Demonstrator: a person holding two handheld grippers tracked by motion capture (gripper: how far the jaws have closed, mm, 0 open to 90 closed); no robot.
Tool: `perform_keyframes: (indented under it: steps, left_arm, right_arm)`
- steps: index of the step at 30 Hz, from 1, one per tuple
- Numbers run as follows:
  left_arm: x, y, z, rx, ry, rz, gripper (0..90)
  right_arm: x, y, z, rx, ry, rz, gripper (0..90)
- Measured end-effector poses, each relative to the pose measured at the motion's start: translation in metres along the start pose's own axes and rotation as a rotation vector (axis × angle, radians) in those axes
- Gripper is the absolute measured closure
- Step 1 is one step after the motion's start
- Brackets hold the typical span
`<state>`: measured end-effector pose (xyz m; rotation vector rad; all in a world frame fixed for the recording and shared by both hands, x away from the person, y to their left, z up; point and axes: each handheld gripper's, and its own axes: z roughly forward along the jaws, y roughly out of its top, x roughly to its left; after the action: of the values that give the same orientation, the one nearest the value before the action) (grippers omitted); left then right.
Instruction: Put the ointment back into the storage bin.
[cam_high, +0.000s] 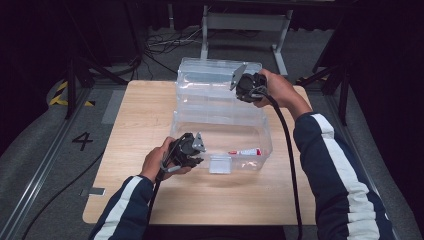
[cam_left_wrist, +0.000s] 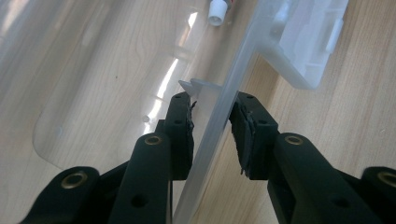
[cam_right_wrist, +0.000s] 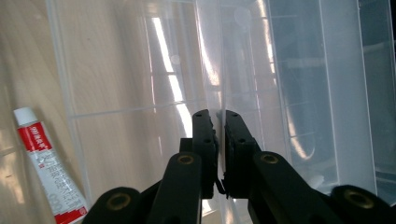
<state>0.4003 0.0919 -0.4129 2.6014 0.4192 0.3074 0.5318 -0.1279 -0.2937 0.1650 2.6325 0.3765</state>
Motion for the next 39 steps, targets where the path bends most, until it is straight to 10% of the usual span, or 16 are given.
perform_keyframes:
  steps: [19, 39]
  left_arm:
    - [-0.002, 0.001, 0.001, 0.007, 0.013, 0.006, 68.0]
    - [-0.003, 0.000, 0.001, 0.004, 0.028, 0.005, 67.2]
  right_arm:
    - [0.028, -0.003, -0.025, -0.034, 0.032, -0.053, 86.8]
    - [0.055, -0.027, -0.035, -0.180, 0.031, 0.038, 84.4]
